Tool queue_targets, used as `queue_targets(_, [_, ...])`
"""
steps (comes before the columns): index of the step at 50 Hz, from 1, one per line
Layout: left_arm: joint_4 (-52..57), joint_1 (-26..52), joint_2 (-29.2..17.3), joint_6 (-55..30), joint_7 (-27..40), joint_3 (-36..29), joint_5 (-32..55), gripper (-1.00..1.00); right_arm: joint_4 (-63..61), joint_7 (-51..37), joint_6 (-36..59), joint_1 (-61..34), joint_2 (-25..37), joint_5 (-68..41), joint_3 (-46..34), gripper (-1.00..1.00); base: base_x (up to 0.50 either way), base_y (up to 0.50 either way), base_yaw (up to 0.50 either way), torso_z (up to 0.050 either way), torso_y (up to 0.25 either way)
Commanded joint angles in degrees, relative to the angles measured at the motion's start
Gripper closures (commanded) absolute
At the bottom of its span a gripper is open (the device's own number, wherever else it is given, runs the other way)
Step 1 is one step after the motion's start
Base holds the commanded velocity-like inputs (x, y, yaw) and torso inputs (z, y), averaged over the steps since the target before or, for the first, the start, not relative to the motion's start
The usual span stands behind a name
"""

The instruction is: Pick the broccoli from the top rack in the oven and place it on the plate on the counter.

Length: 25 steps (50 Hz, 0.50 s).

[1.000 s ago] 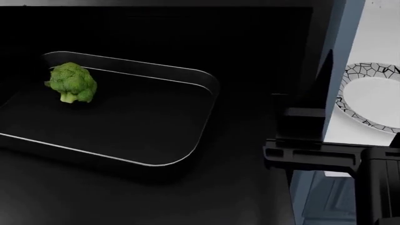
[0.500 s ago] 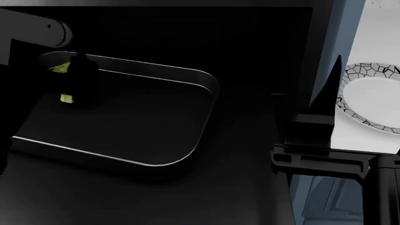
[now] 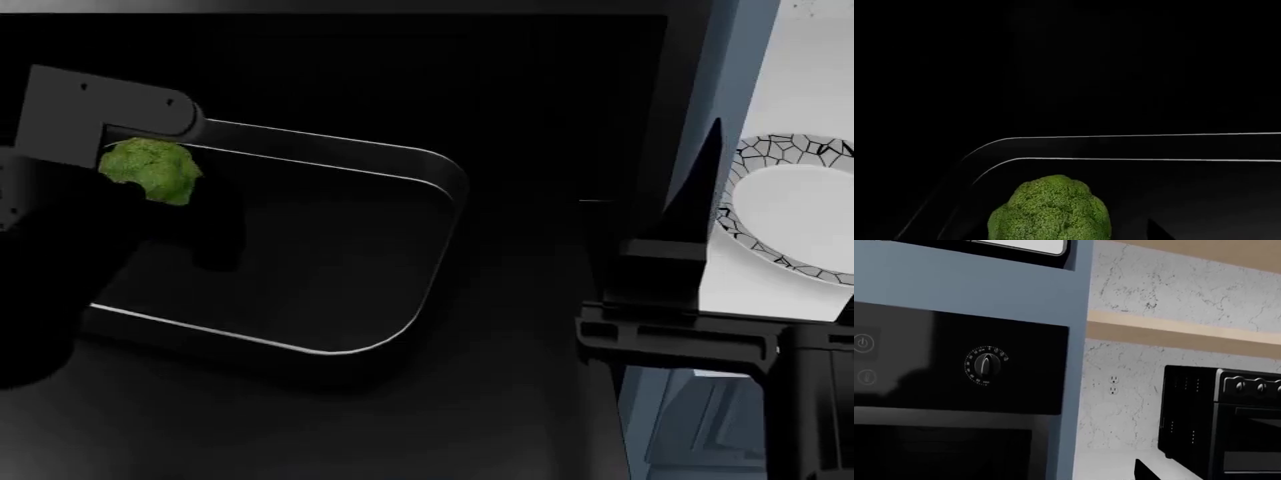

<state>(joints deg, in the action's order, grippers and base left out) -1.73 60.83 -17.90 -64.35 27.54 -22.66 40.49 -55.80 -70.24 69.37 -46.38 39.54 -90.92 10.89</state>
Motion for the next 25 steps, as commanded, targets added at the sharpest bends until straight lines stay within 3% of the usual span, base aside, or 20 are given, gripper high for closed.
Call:
queue_targets(1, [-7.1,0.3,1.1,3.6,-1.1,-0.1,-1.6,-1.0,0.6,2.1,0.2,0.4,-0.6,2.7,-0.6,-1.0,0.0,0.0,0.0,0.0,0.0])
queue_targets(20, [-10.1,0.0,1.1,4.5,-1.8,-0.6,-1.8,-1.0,-0.1,0.3,-0.8,0.3,0.0,1.4,-1.0,-1.0,0.0,0.0,0.0,0.0,0.0])
queue_targets(21, [-9.9,0.0,1.1,4.7,-1.8,-0.5,-1.9,1.0,-0.2,0.4,-0.8,0.5,-0.1,1.5,-1.0,-1.0,0.0,0.0,0.0,0.0,0.0])
queue_targets(25, [-8.1,-0.4,0.7,4.9,-2.2,-0.6,-1.4,1.0,-0.2,1.2,-1.0,1.0,-0.1,2.4,-0.7,-1.0,0.0,0.0,0.0,0.0,0.0])
